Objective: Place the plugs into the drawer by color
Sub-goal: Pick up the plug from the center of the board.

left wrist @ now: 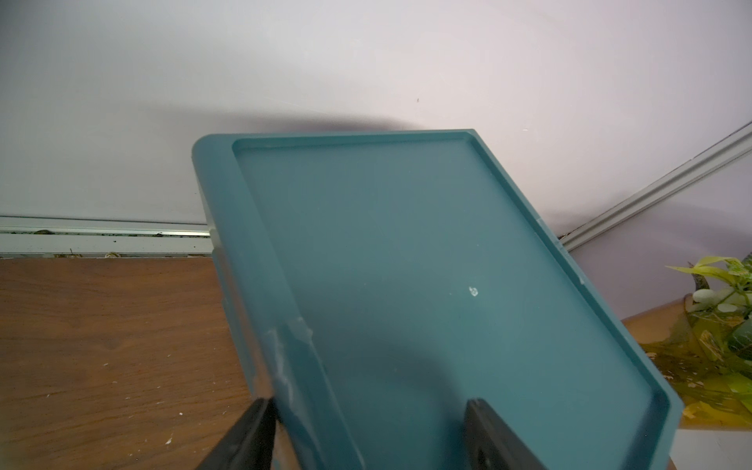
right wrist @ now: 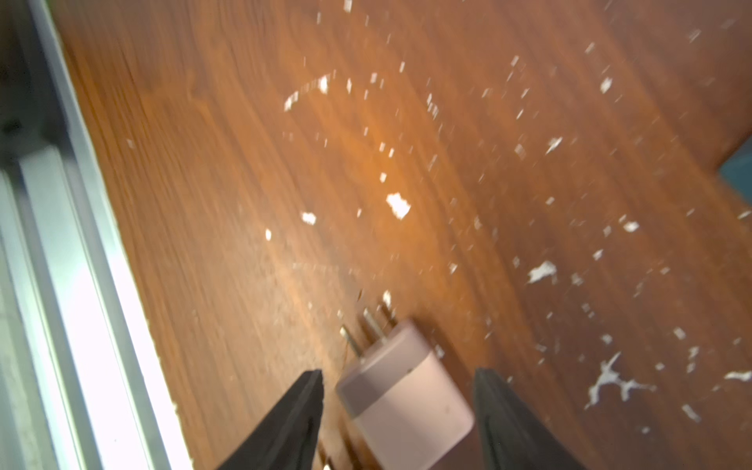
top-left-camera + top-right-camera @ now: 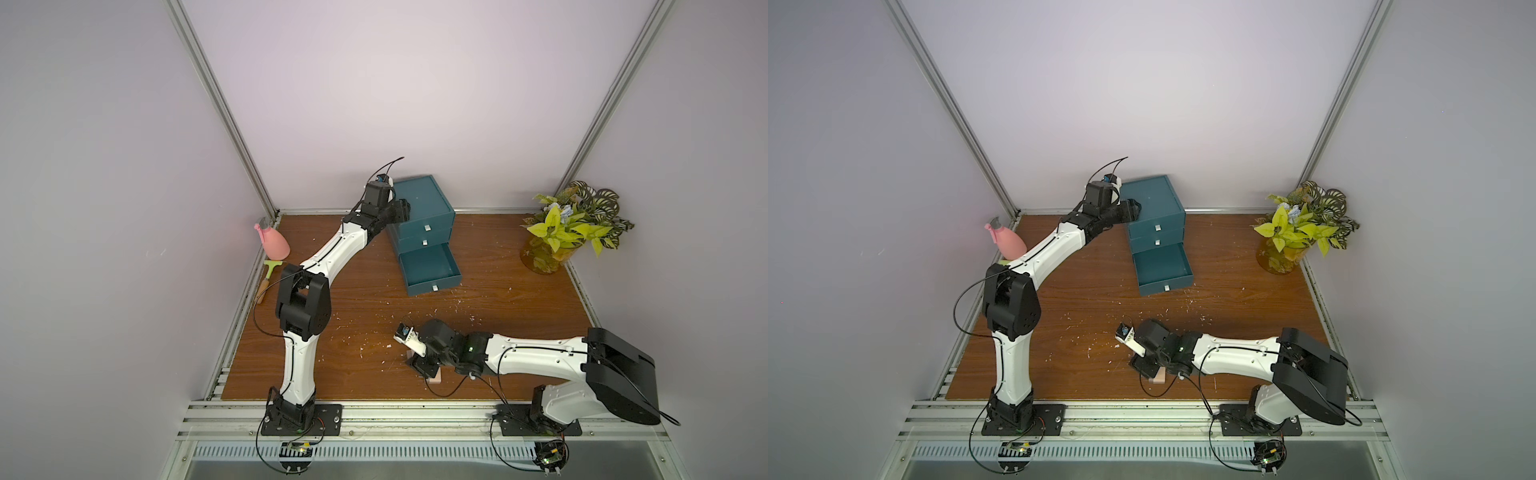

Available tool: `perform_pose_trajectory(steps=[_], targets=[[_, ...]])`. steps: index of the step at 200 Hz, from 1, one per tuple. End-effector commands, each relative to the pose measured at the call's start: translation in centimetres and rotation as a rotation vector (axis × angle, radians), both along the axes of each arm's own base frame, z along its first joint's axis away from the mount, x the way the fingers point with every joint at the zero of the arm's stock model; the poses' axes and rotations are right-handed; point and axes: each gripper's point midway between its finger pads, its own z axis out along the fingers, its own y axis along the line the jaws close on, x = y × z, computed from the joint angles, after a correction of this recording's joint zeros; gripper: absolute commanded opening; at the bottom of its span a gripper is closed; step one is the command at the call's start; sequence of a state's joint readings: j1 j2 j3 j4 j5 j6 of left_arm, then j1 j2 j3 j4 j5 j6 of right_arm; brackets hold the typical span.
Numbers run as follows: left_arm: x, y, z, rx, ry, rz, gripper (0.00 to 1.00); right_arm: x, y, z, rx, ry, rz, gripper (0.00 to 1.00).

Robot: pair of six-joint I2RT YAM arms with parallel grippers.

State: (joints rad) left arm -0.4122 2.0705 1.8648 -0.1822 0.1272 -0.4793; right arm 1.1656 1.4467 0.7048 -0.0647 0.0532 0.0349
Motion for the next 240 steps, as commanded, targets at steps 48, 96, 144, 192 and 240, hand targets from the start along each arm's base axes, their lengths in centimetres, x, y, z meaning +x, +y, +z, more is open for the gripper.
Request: perform_pose_trajectory(steps=[48,96,144,192,240], targets=[[-0.9,0.3,-1.9,0.019,0.068,-0.019,0.68,1.0,-0.6,-0.3,-0.077,-0.056,-0.027,0.71],[-0.9,0.4,-1.9,0.022,0.066,-0.017,0.68,2.0,0.3,-1.3,-0.125,-0.071,-0.028,0.68],[-0.9,0.4,-1.9,0.024,0.067,-0.016,0.68,2.5,1.2,-1.4,-0.112,-0.074,-0.022,0.59],[-0.9,0.3,-2.0,0.022,0.067,-0.017,0.68,2.3,1.8,-0.4,-0.066,-0.057,-0.022,0.41],[-0.9,0.3,-2.0,0.02,0.066,-0.017,0.68,7.2,1.0,3.9,0.073,-0.05,-0.239,0.35]])
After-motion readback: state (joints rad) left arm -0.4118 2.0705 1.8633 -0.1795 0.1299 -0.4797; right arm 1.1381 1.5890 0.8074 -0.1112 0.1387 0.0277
